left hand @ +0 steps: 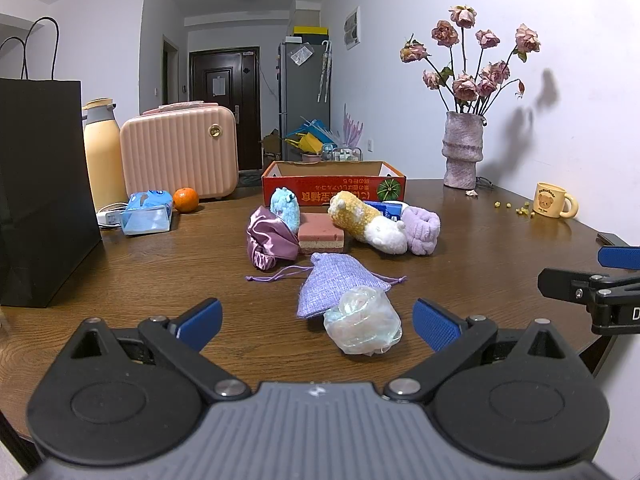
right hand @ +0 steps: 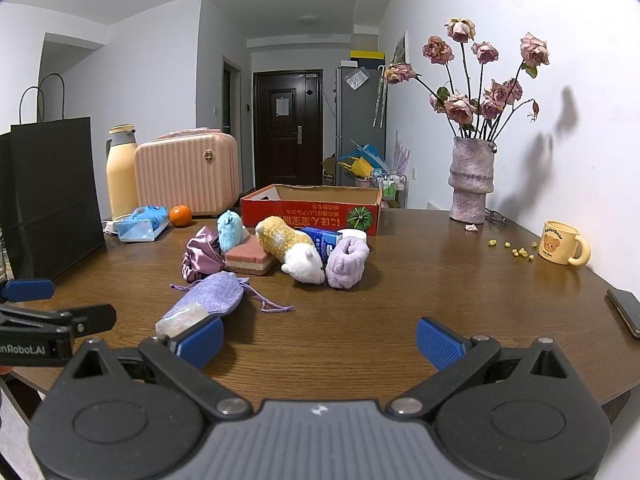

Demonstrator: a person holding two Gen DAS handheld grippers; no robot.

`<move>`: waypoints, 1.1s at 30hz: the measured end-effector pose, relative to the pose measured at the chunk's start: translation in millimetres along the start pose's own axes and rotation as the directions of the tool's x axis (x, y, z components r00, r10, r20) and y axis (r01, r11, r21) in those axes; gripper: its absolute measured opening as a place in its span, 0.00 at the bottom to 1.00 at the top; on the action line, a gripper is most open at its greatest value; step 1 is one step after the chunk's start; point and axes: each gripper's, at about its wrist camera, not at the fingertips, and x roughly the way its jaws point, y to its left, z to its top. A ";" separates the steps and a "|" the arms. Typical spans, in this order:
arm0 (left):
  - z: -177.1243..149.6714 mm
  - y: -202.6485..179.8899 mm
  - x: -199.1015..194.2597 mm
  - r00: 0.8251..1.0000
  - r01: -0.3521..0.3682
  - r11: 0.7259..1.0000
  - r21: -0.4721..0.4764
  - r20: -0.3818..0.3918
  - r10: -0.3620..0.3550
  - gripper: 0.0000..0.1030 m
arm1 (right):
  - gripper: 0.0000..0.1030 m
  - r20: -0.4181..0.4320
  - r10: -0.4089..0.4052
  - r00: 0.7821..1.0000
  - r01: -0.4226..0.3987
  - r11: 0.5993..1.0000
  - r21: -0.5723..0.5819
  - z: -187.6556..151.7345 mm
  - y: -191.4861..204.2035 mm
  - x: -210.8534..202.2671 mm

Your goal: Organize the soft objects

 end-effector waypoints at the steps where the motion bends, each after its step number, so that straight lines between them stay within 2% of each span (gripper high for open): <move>1: 0.2 0.0 -0.1 1.000 0.000 1.000 0.000 0.000 0.000 1.00 | 1.00 0.001 0.000 1.000 0.000 1.000 0.000 -0.3 -0.3 0.1; 33: -0.2 -2.9 -0.7 1.000 -0.002 1.000 0.003 0.003 0.002 1.00 | 1.00 -0.002 0.001 1.000 -0.001 1.000 0.003 -0.9 -1.0 0.1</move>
